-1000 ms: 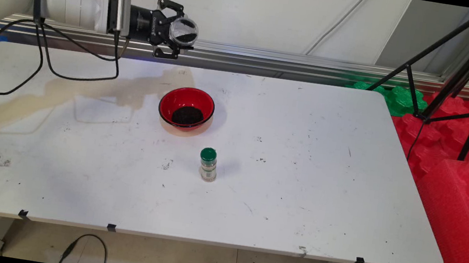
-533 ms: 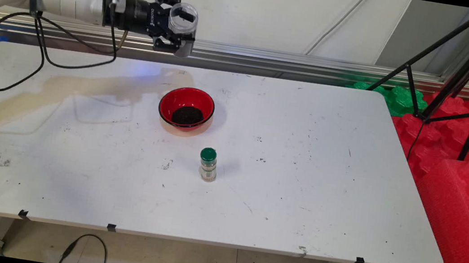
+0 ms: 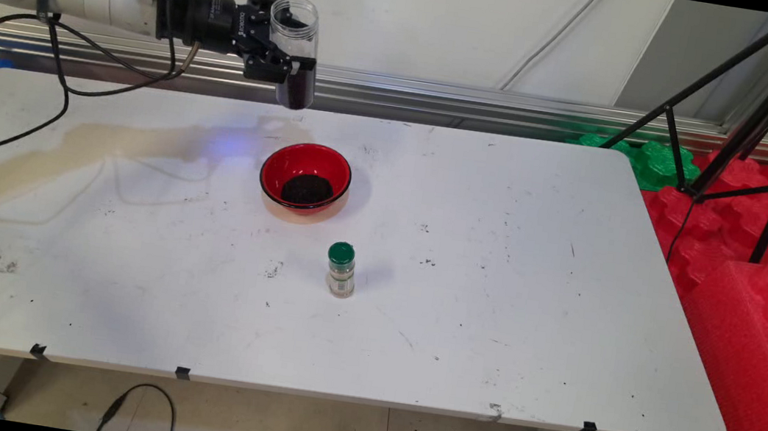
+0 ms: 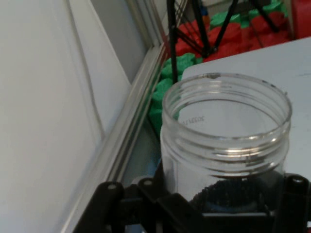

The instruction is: Pour the black seasoning powder in the red bowl, then place the picked object on the table

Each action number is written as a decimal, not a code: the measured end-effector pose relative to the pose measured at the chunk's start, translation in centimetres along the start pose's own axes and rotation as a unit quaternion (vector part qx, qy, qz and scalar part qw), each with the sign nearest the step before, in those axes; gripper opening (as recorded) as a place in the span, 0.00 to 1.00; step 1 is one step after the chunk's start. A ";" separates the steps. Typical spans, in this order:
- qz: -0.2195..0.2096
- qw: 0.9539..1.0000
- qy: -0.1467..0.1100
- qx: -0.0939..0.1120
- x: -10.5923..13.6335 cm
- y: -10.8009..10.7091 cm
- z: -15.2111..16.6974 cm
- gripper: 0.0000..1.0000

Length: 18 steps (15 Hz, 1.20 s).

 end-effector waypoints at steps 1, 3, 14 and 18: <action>-0.012 1.000 0.003 -0.008 0.1 0.2 -0.2 0.00; -0.029 0.999 0.007 -0.019 0.3 0.6 -0.5 0.00; -0.111 0.988 0.026 -0.109 1.1 4.7 -3.3 0.00; -0.128 0.982 0.028 -0.135 0.7 6.5 -4.4 0.00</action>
